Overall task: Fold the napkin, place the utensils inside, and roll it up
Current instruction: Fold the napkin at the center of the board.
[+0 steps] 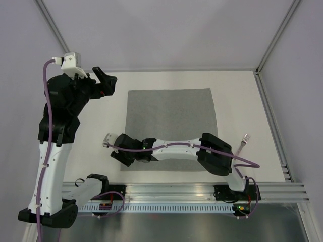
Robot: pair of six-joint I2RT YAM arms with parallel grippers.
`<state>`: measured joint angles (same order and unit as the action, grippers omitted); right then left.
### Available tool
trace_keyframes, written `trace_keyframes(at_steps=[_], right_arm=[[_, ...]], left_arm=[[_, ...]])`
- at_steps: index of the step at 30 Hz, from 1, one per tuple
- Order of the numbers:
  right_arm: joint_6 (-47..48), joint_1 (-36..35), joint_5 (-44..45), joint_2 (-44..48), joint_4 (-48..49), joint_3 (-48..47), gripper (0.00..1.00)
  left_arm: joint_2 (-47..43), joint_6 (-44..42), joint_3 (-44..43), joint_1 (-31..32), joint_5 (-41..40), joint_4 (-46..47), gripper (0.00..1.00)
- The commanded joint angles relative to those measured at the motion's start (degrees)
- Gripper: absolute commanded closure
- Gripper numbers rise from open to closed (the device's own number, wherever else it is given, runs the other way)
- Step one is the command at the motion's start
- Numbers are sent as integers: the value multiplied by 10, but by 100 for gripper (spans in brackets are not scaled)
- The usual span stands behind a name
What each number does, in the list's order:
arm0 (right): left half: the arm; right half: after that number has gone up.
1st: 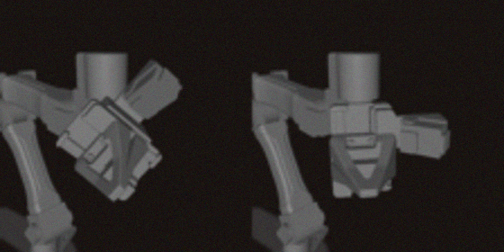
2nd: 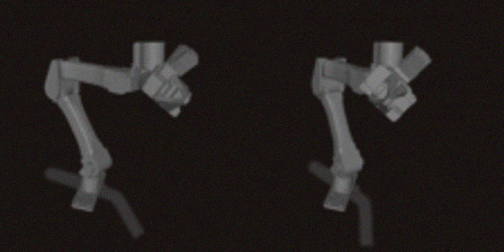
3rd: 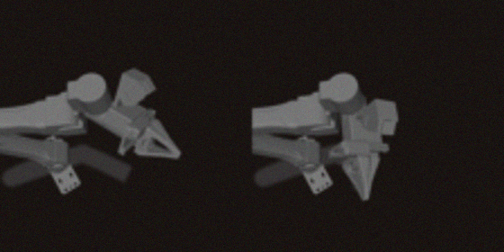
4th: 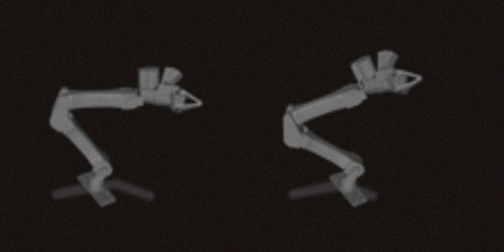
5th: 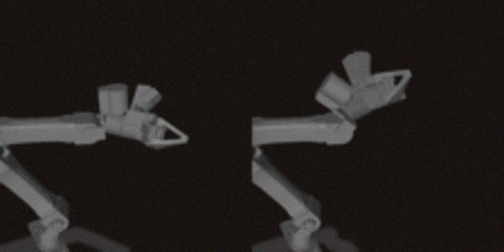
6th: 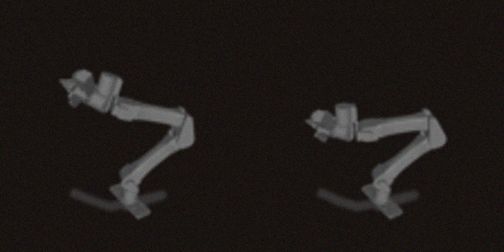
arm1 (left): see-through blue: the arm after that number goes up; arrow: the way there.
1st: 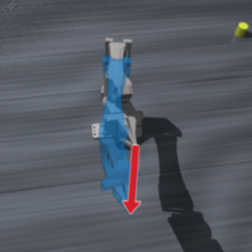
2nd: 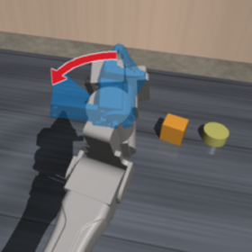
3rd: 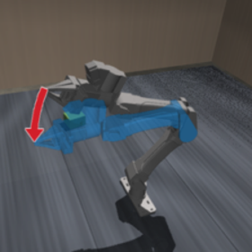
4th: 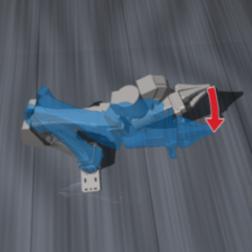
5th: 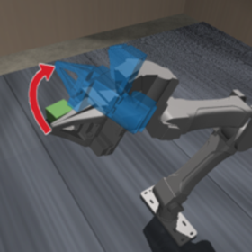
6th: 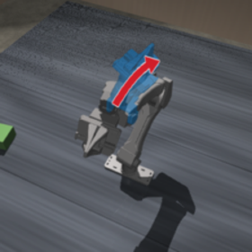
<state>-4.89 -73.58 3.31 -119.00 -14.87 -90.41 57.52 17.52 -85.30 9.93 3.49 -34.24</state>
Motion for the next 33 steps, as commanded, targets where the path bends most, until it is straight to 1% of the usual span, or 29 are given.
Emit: trace_keyframes(at_steps=[1,7,20,33], right_arm=[[-18,-16,16,-25,-2,-29,53],[-21,-37,16,-52,-2,-41,57],[-25,-44,30,-95,-9,-57,57],[-21,-44,33,-115,-12,-59,56]], left_arm=[[6,16,7,-3,11,-9,0],[0,11,18,-3,8,-9,0],[-13,2,38,-2,4,-8,0],[-16,-6,50,-3,-1,-12,0]])
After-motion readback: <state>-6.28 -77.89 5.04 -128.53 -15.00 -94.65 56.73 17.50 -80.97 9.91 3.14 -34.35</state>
